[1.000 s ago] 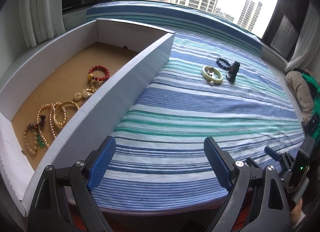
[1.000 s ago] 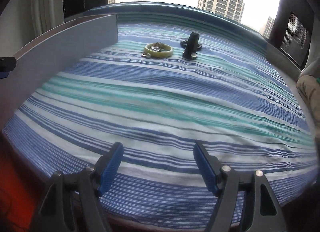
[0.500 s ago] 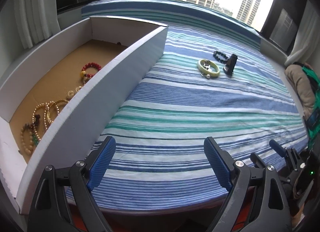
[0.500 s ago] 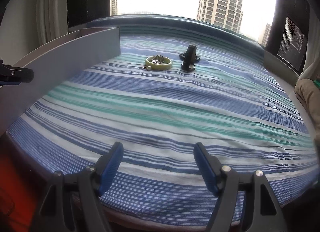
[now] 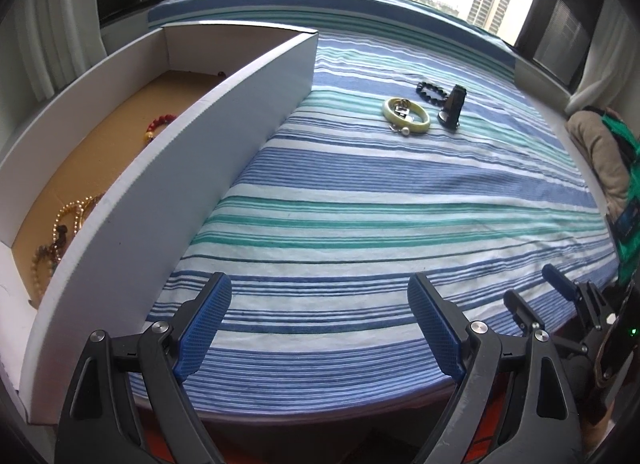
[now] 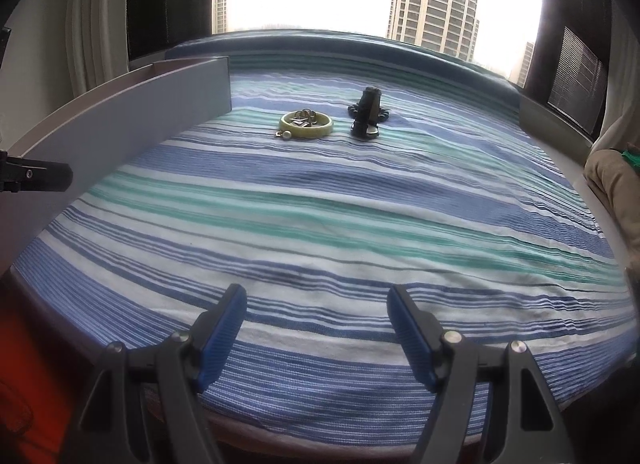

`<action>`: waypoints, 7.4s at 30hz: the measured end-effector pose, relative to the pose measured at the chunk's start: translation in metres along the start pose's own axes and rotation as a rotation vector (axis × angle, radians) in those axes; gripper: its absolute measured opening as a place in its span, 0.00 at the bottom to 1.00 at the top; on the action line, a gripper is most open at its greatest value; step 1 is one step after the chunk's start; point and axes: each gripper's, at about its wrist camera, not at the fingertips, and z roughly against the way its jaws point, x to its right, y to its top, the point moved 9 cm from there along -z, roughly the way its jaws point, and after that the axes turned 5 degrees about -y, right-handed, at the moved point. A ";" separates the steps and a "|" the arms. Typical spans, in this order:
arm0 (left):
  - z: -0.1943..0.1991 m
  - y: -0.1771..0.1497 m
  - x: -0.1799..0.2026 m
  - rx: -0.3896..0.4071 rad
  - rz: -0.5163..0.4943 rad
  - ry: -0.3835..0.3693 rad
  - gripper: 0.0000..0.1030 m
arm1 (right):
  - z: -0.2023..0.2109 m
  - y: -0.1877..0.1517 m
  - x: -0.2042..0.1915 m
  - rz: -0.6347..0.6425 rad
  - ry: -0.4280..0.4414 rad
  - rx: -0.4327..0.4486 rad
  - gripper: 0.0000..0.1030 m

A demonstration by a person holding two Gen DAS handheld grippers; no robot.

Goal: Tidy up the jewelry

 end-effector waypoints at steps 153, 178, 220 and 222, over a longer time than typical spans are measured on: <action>0.045 0.079 -0.019 0.120 0.102 -0.346 0.15 | -0.217 0.175 -0.067 0.208 0.213 -0.323 0.10; 0.094 0.093 -0.021 0.171 0.150 -0.475 0.15 | -0.082 0.207 -0.042 -0.093 0.553 -0.151 0.10; -0.036 0.116 -0.304 0.051 0.572 0.063 0.63 | -0.141 0.263 -0.314 0.454 0.407 -0.090 0.46; -0.021 0.113 -0.297 0.088 0.551 0.089 0.71 | -0.126 0.262 -0.306 0.428 0.425 -0.067 0.53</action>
